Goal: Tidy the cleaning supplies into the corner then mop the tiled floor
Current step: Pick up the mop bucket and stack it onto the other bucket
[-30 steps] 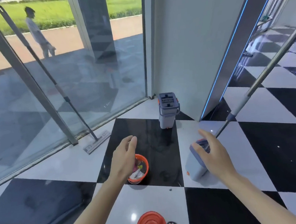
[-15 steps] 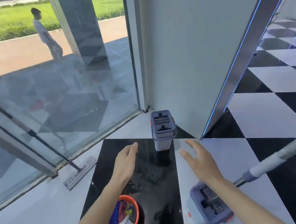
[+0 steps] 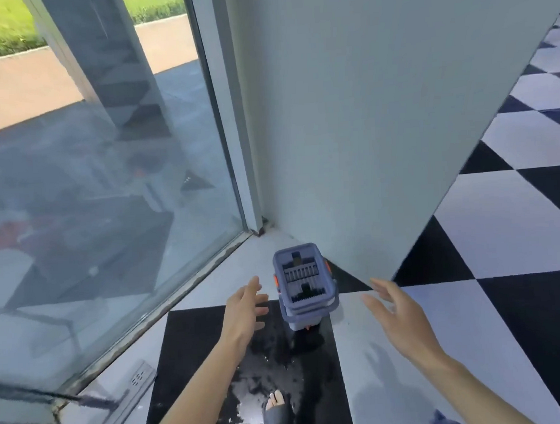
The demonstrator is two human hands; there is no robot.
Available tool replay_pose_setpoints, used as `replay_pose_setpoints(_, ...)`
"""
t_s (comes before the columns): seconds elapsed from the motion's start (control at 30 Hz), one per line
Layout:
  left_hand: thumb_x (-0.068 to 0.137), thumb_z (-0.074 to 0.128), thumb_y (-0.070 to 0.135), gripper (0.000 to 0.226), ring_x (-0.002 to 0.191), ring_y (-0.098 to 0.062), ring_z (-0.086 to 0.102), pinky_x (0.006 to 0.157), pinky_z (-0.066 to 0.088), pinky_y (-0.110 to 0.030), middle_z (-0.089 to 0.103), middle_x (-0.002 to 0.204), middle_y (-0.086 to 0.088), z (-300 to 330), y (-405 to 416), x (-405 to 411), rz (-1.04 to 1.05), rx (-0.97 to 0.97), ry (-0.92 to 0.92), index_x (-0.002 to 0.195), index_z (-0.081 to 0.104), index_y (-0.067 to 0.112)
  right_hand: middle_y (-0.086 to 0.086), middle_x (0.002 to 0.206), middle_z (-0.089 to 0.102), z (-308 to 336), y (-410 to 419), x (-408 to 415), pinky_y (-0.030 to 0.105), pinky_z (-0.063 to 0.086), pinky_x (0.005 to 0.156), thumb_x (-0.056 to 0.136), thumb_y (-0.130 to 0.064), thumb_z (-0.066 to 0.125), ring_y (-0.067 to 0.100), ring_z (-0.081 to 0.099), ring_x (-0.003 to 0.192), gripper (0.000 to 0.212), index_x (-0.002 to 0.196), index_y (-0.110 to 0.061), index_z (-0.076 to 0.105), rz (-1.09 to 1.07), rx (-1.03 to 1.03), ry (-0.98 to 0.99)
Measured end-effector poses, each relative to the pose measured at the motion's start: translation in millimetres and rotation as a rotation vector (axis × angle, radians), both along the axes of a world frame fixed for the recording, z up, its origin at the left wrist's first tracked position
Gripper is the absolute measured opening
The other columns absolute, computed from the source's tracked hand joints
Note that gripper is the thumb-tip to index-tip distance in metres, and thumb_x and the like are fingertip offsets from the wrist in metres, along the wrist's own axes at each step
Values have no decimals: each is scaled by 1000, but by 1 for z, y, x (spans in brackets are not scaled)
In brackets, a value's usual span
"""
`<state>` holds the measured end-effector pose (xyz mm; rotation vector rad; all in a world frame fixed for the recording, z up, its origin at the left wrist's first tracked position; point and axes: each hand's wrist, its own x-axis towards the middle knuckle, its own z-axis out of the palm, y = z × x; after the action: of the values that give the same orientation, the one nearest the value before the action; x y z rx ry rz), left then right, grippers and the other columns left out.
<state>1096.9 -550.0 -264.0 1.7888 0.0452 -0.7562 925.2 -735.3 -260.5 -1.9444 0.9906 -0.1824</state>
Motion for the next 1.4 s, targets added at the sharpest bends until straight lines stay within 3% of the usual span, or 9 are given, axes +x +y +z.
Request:
replay_pose_setpoints(0.33,100,36,45,48,99,-25,61,82,52,-41,63,115,-7,-111,-87,159,-89,167,186,128,53,12,-6,140,50,-89,-83,155,28,36,103,94,-36,51,11,46,129,45,136,-21,47,-47,96,187)
replay_pose_setpoints(0.5,96,52,30,29,93,-21,61,78,51,-39,62,115,-5,-199,-117,195,-117,276,244,119,57,14,-2,142,49,-173,-122,202,30,36,105,94,-35,53,15,46,130,47,137,-17,46,-6,120,304)
replay_pose_setpoints(0.6,91,59,21,48,86,-17,60,79,51,-36,59,119,-6,-252,-133,204,-145,336,260,135,48,10,-1,142,48,-227,-140,223,30,37,104,93,-35,55,17,47,130,49,137,-14,46,16,124,380)
replay_pose_setpoints(0.73,90,60,21,71,123,-25,49,92,44,-33,38,148,-11,-311,-157,208,-203,409,272,150,25,11,1,146,43,-293,-160,241,34,38,102,92,-35,57,20,46,130,58,142,-14,38,41,140,483)
replay_pose_setpoints(0.8,90,59,20,73,120,-22,49,85,40,-29,35,150,-11,-337,-169,210,-221,432,277,151,20,12,3,147,41,-322,-170,248,34,39,101,92,-34,58,22,45,130,61,144,-13,34,43,141,515)
replay_pose_setpoints(0.93,89,60,15,61,102,-20,57,79,42,-27,54,119,-3,-377,-184,210,-256,436,271,143,32,11,6,148,39,-364,-186,260,36,40,99,93,-29,57,25,44,130,62,146,-13,29,23,217,559)
replay_pose_setpoints(1.17,90,62,9,66,109,-18,59,76,52,-21,55,129,3,-408,-195,219,-222,380,252,147,29,20,6,133,52,-399,-207,271,34,47,91,90,-13,61,25,55,115,63,144,-22,30,87,378,583)
replay_pose_setpoints(1.27,85,62,-1,64,88,-10,64,65,52,-18,64,102,8,-415,-196,222,-189,361,262,141,40,20,-2,113,56,-403,-212,273,27,49,77,88,-11,63,16,57,95,60,139,-26,35,112,396,564)
replay_pose_setpoints(1.4,85,61,-4,55,68,-16,65,51,50,-19,69,90,-2,-404,-202,234,-194,329,288,132,50,23,-2,106,58,-398,-216,277,26,49,74,87,-10,63,17,59,91,57,136,-25,40,103,396,545)
